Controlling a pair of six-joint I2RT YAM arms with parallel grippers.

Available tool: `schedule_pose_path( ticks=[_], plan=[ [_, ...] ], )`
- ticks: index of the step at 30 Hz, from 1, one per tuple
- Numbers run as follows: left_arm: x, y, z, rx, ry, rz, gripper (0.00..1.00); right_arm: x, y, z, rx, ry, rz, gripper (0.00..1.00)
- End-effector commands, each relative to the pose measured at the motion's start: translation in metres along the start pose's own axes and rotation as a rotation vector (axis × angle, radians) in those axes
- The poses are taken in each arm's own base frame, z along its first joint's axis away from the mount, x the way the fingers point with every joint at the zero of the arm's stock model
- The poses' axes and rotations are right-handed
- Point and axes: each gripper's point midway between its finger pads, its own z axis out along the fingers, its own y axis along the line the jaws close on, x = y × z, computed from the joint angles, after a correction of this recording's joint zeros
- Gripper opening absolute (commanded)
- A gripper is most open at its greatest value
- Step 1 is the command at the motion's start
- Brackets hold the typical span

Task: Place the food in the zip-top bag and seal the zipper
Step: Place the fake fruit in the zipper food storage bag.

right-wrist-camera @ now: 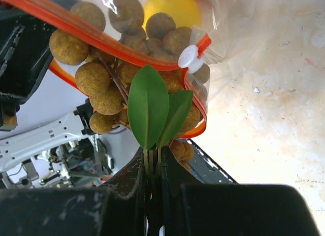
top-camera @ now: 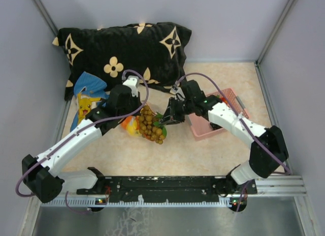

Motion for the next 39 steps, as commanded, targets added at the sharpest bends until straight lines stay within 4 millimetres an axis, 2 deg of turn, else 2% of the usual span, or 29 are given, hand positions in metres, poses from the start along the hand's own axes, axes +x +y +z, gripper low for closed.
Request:
schedule_pose_path(
  ticks=[1, 3, 6, 9, 12, 16, 18, 22, 28, 32, 35, 39],
  plan=[
    [-0.013, -0.017, -0.007, 0.107, -0.055, 0.029, 0.00, -0.012, 0.023, -0.003, -0.055, 0.028, 0.030, 0.00],
    [-0.010, -0.021, -0.007, 0.126, -0.048, 0.044, 0.00, -0.016, 0.022, -0.002, -0.046, 0.030, 0.050, 0.00],
    [-0.005, -0.025, -0.009, 0.147, -0.038, 0.058, 0.00, -0.028, 0.031, -0.003, -0.096, -0.014, 0.091, 0.00],
    [0.004, -0.018, -0.007, 0.114, -0.022, 0.066, 0.00, -0.039, 0.043, -0.008, -0.152, -0.045, 0.128, 0.00],
    [0.009, -0.014, -0.006, 0.085, -0.001, 0.083, 0.00, -0.051, 0.042, -0.014, -0.138, -0.112, 0.152, 0.00],
    [0.010, -0.023, -0.009, 0.112, 0.003, 0.079, 0.00, -0.069, 0.039, -0.020, -0.156, -0.213, 0.214, 0.00],
    [0.011, -0.025, -0.010, 0.118, 0.009, 0.068, 0.00, -0.075, 0.043, -0.023, -0.181, -0.251, 0.232, 0.00],
    [0.019, -0.023, -0.007, 0.091, 0.059, 0.059, 0.00, -0.092, 0.046, -0.034, -0.203, -0.379, 0.282, 0.00],
    [0.021, -0.032, -0.002, 0.110, 0.092, 0.024, 0.00, -0.113, 0.051, -0.054, -0.243, -0.554, 0.312, 0.00],
    [0.003, -0.043, -0.004, 0.133, 0.081, -0.027, 0.00, -0.117, 0.053, -0.054, -0.239, -0.582, 0.272, 0.00],
    [-0.018, -0.058, -0.011, 0.178, 0.066, -0.078, 0.00, -0.117, 0.042, -0.049, -0.181, -0.591, 0.249, 0.00],
    [-0.040, -0.076, -0.017, 0.243, 0.040, -0.136, 0.00, -0.115, 0.037, -0.045, -0.163, -0.584, 0.222, 0.00]
  ],
)
